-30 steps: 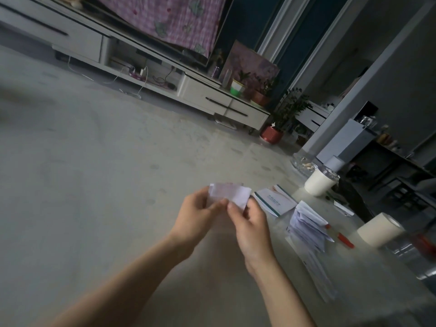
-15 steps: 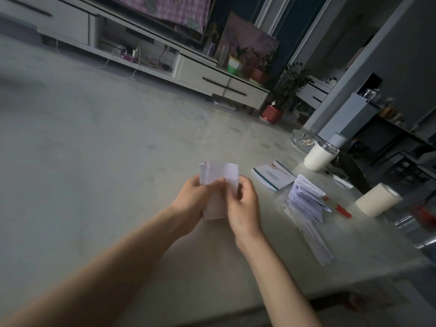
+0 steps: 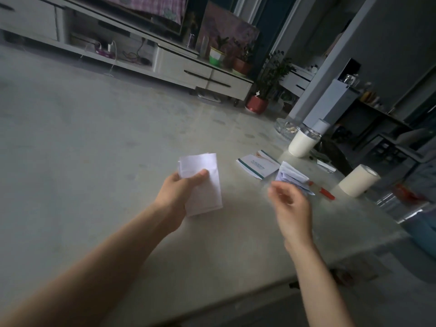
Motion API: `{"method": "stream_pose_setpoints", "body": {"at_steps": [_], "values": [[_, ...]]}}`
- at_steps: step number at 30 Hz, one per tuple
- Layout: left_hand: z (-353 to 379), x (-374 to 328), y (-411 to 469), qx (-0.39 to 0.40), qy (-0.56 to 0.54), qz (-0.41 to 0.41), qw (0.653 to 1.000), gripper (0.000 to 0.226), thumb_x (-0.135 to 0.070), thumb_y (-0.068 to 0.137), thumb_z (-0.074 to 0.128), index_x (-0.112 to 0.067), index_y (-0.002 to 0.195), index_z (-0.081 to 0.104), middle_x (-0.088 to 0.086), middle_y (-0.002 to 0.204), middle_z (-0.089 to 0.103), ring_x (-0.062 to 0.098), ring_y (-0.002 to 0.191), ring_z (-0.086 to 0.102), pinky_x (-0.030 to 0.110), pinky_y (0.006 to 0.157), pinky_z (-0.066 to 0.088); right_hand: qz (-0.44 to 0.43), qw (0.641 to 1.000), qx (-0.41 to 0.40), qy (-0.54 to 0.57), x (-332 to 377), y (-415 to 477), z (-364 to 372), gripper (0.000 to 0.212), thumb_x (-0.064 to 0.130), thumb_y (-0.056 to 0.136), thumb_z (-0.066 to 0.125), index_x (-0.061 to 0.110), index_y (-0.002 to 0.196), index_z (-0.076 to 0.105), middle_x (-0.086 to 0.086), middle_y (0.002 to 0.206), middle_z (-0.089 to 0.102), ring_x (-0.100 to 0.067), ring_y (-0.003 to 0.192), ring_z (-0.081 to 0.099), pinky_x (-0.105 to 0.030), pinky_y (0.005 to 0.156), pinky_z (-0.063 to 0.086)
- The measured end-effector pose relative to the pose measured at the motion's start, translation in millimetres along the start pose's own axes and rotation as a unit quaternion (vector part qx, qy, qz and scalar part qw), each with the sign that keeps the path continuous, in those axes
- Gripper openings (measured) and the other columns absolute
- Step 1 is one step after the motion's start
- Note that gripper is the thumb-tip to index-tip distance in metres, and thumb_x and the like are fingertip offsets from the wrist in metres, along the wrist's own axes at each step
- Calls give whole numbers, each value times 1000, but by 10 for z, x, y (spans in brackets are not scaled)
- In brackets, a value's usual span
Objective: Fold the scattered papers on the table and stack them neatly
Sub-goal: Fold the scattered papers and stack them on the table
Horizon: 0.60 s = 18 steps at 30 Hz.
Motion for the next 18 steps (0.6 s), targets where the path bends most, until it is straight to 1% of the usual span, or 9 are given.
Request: {"method": "stream_pose_setpoints", "body": {"at_steps": [2, 4, 6, 7, 10, 12, 13, 15, 18], "values": [[36, 22, -19, 14, -1, -15, 1000, 5, -13, 87, 61, -12, 92, 61, 4, 80, 64, 15, 66, 61, 28, 61, 54, -7, 979, -85, -187, -227, 174, -526, 15, 0, 82, 63, 12, 91, 67, -11, 92, 67, -32, 92, 63, -35, 82, 49], [83, 65, -72, 37, 7, -29, 999, 4, -13, 87, 61, -12, 90, 62, 5, 80, 65, 15, 64, 62, 25, 56, 54, 70, 955, -25, -288, -478, 269, -776, 24, 11, 78, 71, 12, 101, 65, -14, 105, 64, -35, 102, 59, -43, 87, 48], [182, 137, -137, 69, 19, -41, 997, 5, -13, 87, 60, -11, 90, 64, 6, 81, 66, 15, 64, 63, 24, 55, 54, 180, 942, 94, -267, -674, 269, -812, 36, 19, 72, 78, 13, 103, 61, -11, 109, 63, -29, 100, 61, -42, 88, 50], [210, 163, -166, 84, 25, -44, 995, 7, -13, 87, 60, -10, 91, 64, 5, 80, 66, 15, 64, 64, 24, 56, 54, 199, 939, 132, -249, -735, 264, -792, 34, 18, 70, 80, 12, 99, 61, -10, 105, 65, -26, 93, 63, -39, 84, 52], [260, 218, -221, 121, 36, -50, 991, 10, -13, 86, 59, -9, 93, 65, 3, 75, 69, 13, 62, 66, 26, 59, 55, 212, 945, 151, -196, -677, 204, -739, 25, 4, 77, 73, -1, 99, 63, -15, 95, 67, -20, 75, 61, -21, 60, 51], [259, 233, -230, 135, 41, -60, 988, 15, -14, 86, 60, -8, 99, 65, 3, 77, 70, 13, 64, 66, 27, 61, 55, 189, 948, 132, -218, -562, 156, -722, 16, 3, 85, 63, -2, 100, 64, -18, 100, 68, -24, 82, 63, -25, 65, 49], [252, 232, -222, 137, 36, -64, 988, 17, -14, 86, 59, -8, 101, 64, 3, 78, 70, 13, 65, 67, 27, 62, 56, 169, 957, 121, -201, -455, 127, -684, 14, 5, 88, 58, 0, 100, 64, -16, 99, 69, -24, 84, 63, -28, 67, 48], [241, 241, -199, 137, 29, -66, 988, 23, -15, 86, 59, -6, 107, 63, 7, 85, 69, 17, 70, 66, 30, 66, 56, 132, 981, 127, -59, -129, 3, -482, 15, 4, 91, 53, 3, 101, 64, -8, 92, 70, -17, 79, 63, -27, 62, 47], [269, 254, -205, 139, 17, -58, 989, 35, -15, 79, 67, -3, 111, 63, 16, 101, 70, 23, 80, 66, 32, 69, 57, 116, 967, 143, 175, 407, -279, -95, 9, 5, 87, 56, 7, 93, 63, -2, 79, 69, -8, 66, 61, -19, 50, 44]]}}
Point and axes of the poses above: each hand's wrist, its own y-axis towards the middle knuckle, its own z-axis out of the palm, x = y × z, the point moved 4 cm from there along y, towards the middle knuckle
